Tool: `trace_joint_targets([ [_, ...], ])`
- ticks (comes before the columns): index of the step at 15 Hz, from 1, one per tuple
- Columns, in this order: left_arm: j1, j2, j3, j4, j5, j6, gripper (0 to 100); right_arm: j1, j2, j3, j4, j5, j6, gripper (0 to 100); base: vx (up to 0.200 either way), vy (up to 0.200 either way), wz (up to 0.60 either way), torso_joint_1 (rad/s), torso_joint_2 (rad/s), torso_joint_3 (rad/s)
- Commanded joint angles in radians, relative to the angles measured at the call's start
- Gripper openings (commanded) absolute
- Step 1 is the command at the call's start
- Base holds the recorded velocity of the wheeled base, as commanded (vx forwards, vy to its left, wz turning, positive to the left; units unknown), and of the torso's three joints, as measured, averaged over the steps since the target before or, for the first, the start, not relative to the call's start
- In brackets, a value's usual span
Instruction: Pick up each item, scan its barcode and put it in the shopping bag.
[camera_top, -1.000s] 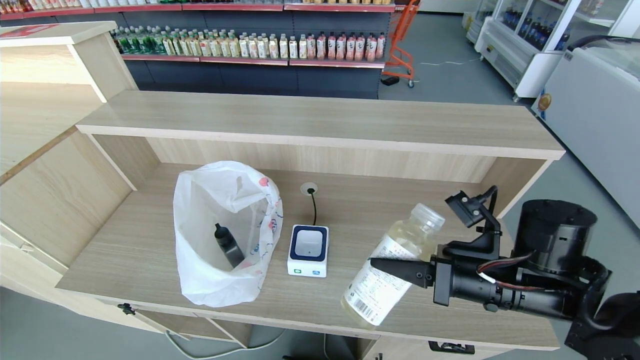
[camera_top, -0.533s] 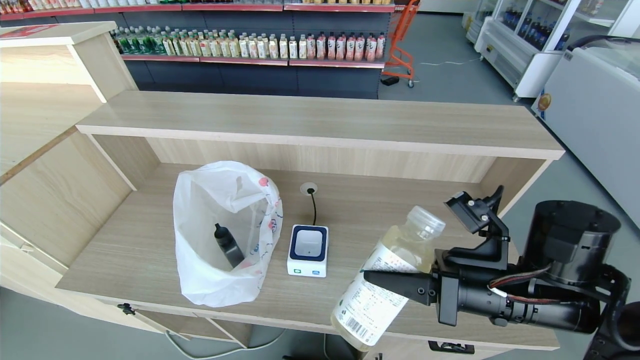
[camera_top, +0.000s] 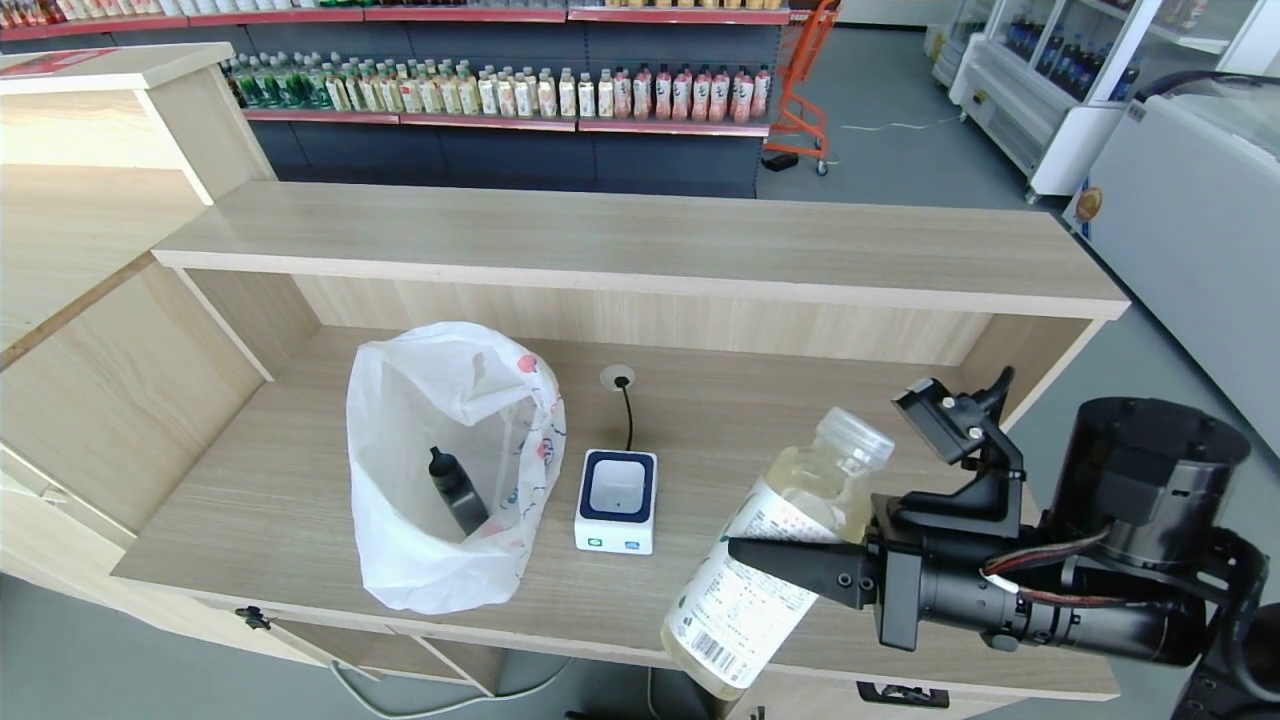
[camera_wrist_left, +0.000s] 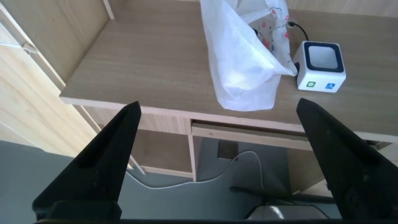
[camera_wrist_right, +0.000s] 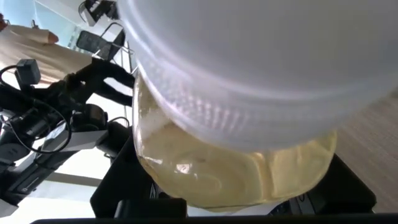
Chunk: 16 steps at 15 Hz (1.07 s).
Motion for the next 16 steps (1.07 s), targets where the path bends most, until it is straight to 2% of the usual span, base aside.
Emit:
trace_joint_targets([
  [1,0.002,0.0,0.0,0.0,0.0,0.0,100,-0.004,0.002,0.0,-0.001,-0.001,-0.014,0,0.0,0.0,0.0,0.0,0.0,0.0],
  [3,0.0,0.0,0.0,0.0,0.001,-0.002,100,-0.052,-0.002,0.003,0.002,-0.013,-0.089,0,0.0,0.0,0.0,0.0,0.0,0.0],
  [4,0.0,0.0,0.0,0.0,0.001,0.0,100,-0.098,-0.008,0.006,0.016,-0.042,-0.212,0,0.0,0.0,0.0,0.0,0.0,0.0],
  [6,0.0,0.0,0.0,0.0,0.001,0.0,100,-0.183,-0.051,0.023,0.083,-0.192,-0.451,0,0.0,0.0,0.0,0.0,0.0,0.0],
  [7,0.0,0.0,0.0,0.0,0.0,0.0,100,-0.272,-0.091,0.026,0.122,-0.274,-0.61,0,0.0,0.0,0.0,0.0,0.0,0.0],
  [11,0.0,0.0,0.0,0.0,0.001,0.0,100,-0.427,-0.163,0.067,0.131,-0.281,-0.836,0,0.0,0.0,0.0,0.0,0.0,0.0],
  [13,0.0,0.0,0.0,0.0,0.001,0.0,100,-0.466,-0.186,0.11,0.123,-0.28,-1.002,0,0.0,0.0,0.0,0.0,0.0,0.0],
  [16,0.0,0.0,0.0,0.0,0.001,0.0,100,-0.483,-0.212,0.124,0.125,-0.269,-1.124,0,0.0,0.0,0.0,0.0,0.0,0.0],
])
